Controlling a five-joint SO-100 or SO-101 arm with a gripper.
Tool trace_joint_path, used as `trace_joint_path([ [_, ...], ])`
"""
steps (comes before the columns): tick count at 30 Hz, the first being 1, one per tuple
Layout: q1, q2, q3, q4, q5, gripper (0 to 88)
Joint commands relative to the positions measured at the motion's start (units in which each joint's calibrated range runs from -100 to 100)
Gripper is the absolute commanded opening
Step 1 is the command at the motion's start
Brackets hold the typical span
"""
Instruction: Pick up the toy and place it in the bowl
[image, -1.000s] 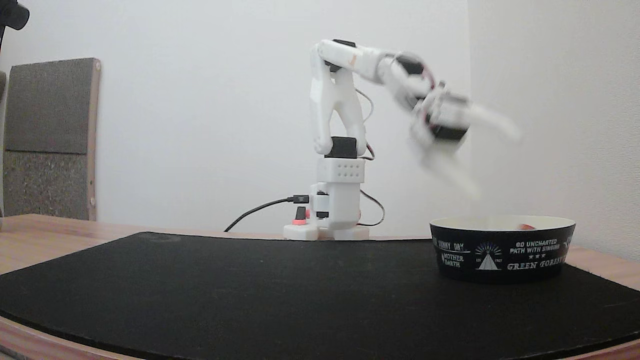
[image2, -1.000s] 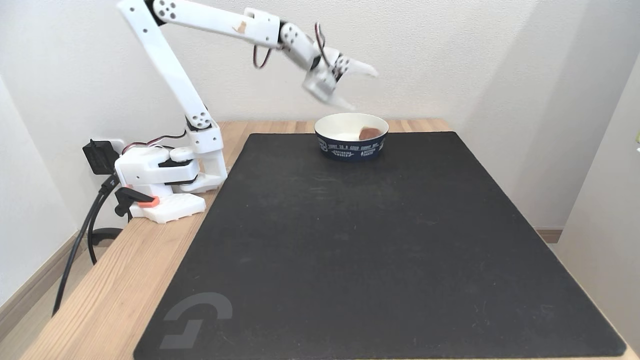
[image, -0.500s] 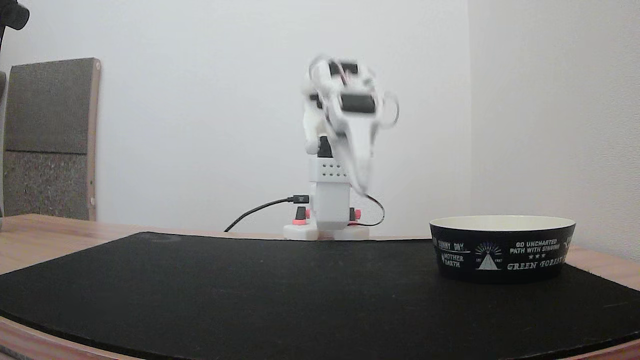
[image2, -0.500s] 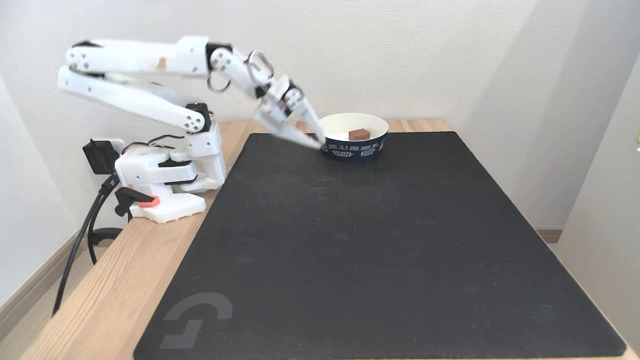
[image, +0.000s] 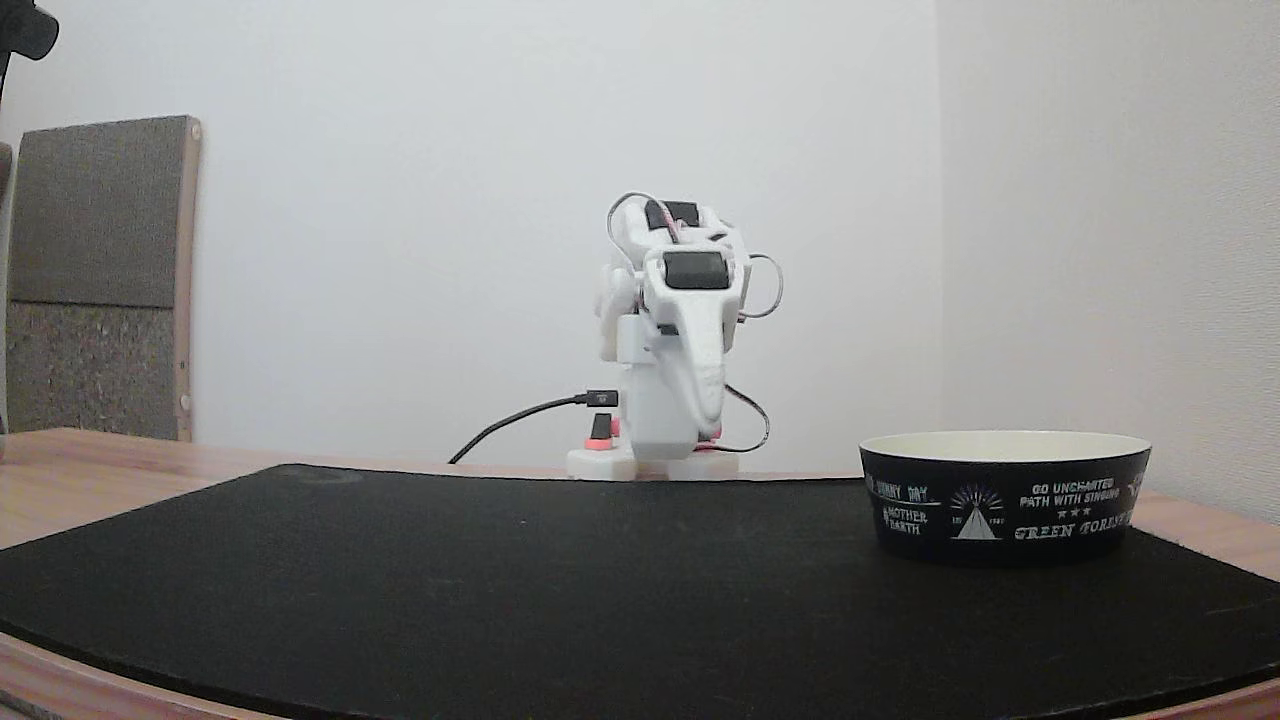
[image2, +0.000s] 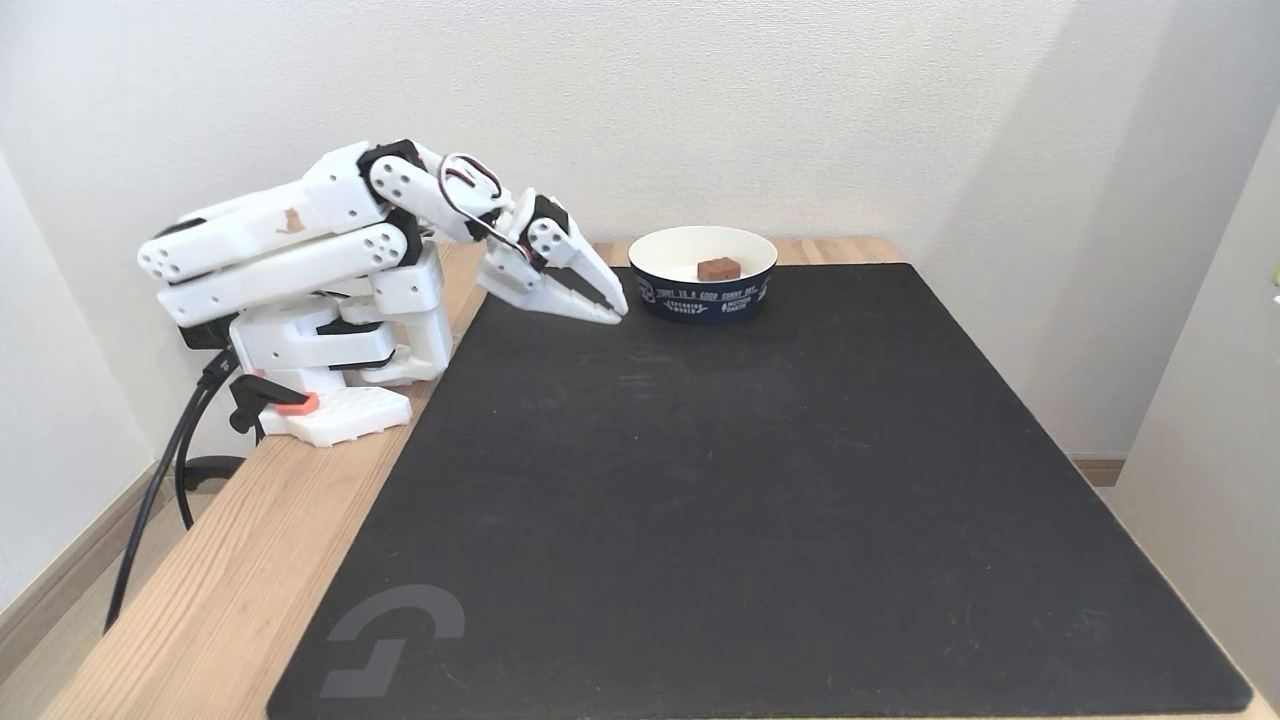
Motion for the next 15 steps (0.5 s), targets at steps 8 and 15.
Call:
trace_joint_path([
  [8,3.56,-0.75,0.69,0.37,-0.11,2.2],
  [15,3.56,-0.75,0.69,0.37,-0.11,2.2],
])
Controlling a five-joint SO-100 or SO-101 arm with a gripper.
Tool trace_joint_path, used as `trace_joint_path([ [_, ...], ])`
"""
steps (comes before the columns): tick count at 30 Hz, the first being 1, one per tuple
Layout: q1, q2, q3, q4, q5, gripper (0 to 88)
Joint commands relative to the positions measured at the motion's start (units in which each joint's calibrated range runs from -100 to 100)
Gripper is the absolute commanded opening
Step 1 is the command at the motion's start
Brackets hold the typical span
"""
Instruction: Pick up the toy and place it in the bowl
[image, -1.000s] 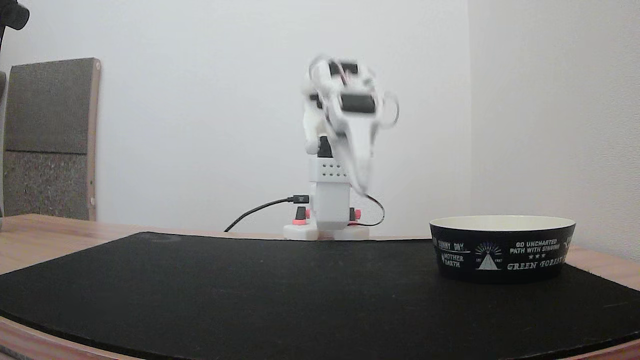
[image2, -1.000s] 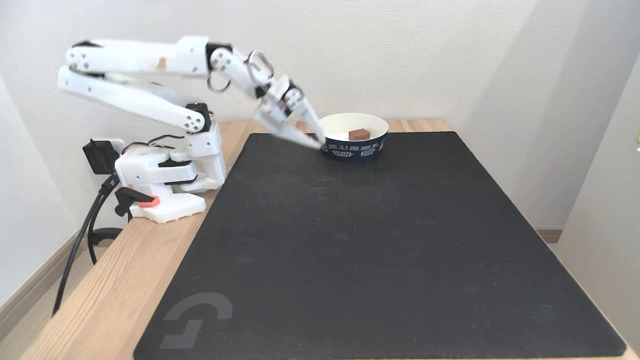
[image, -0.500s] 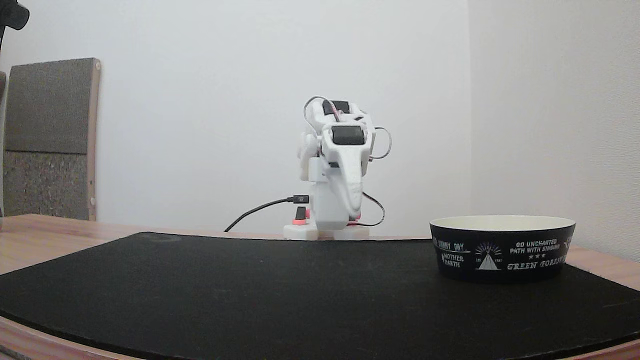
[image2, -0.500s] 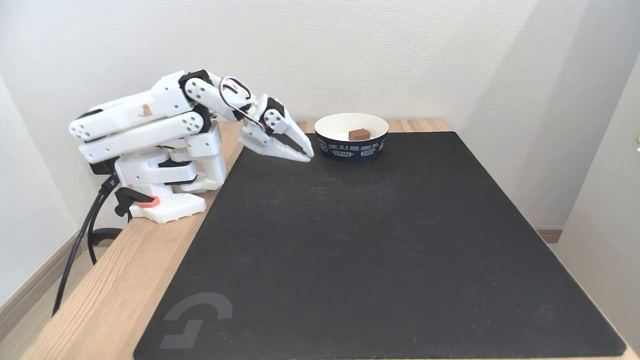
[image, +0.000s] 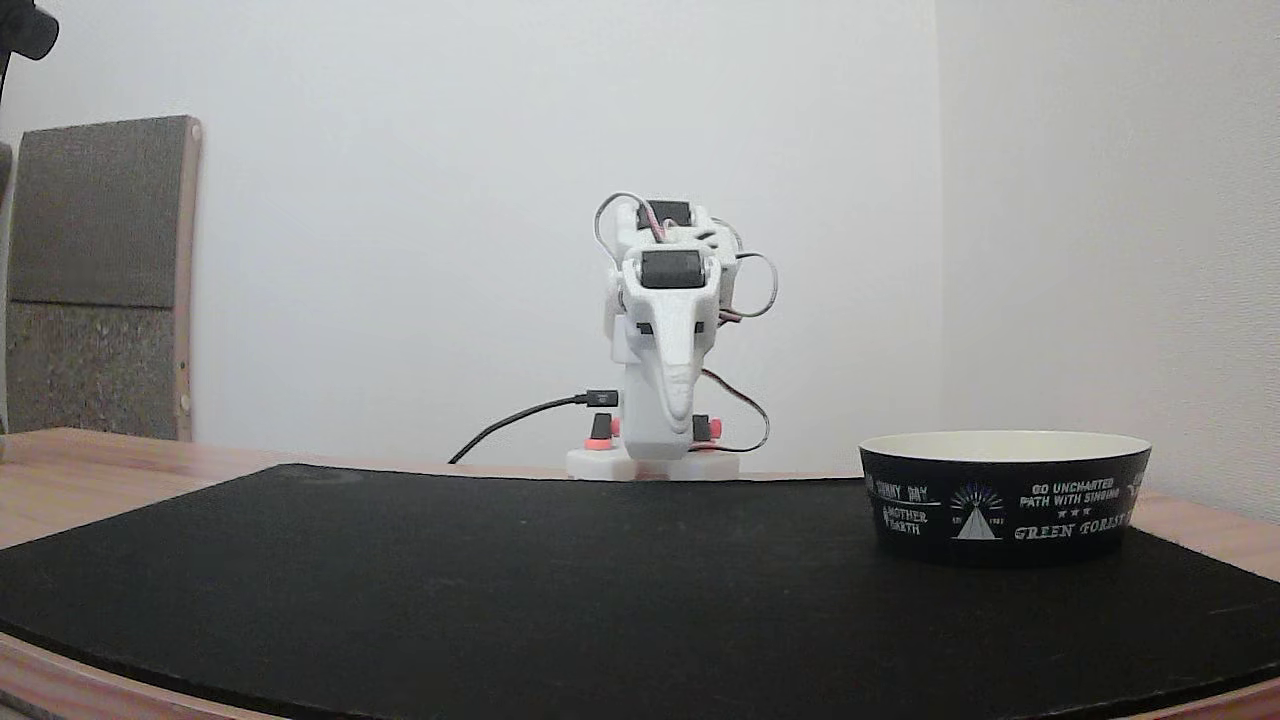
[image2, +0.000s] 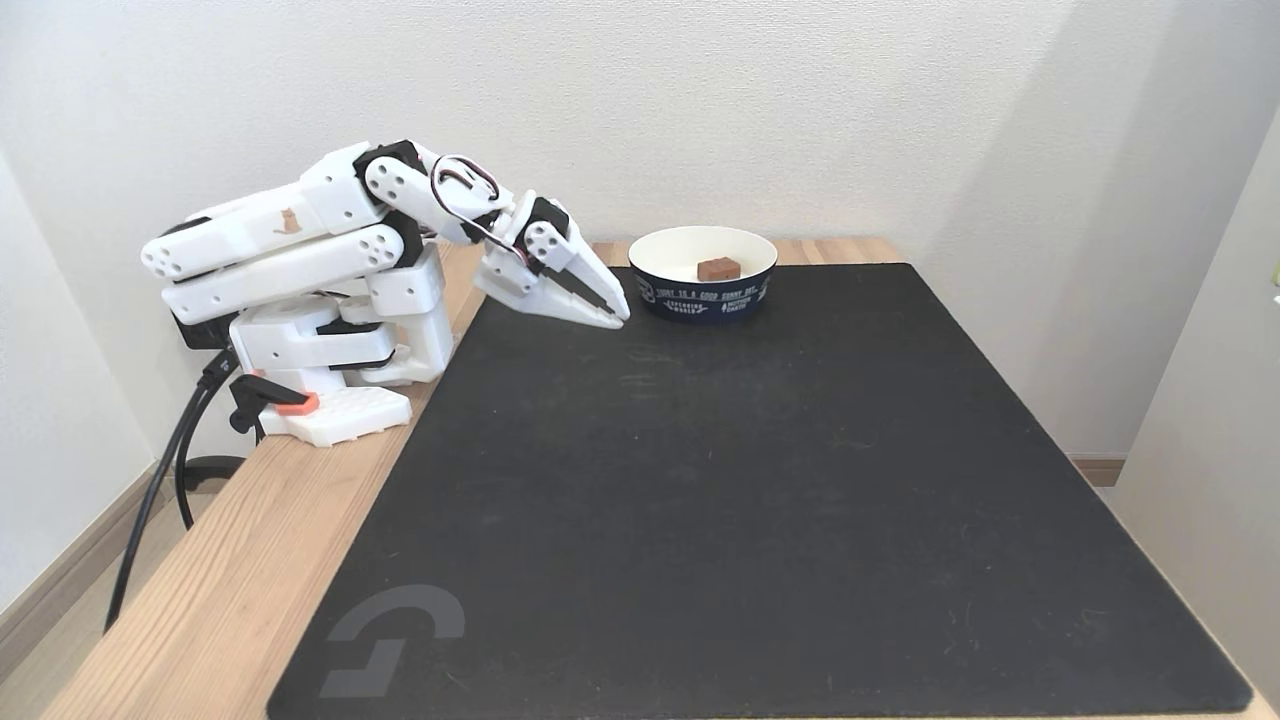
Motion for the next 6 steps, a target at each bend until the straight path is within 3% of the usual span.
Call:
trace_joint_path([
  [1,0.31,-0.42,0.6,0.29,0.2,2.2],
  [6,0.31,-0.42,0.6,0.29,0.2,2.2],
])
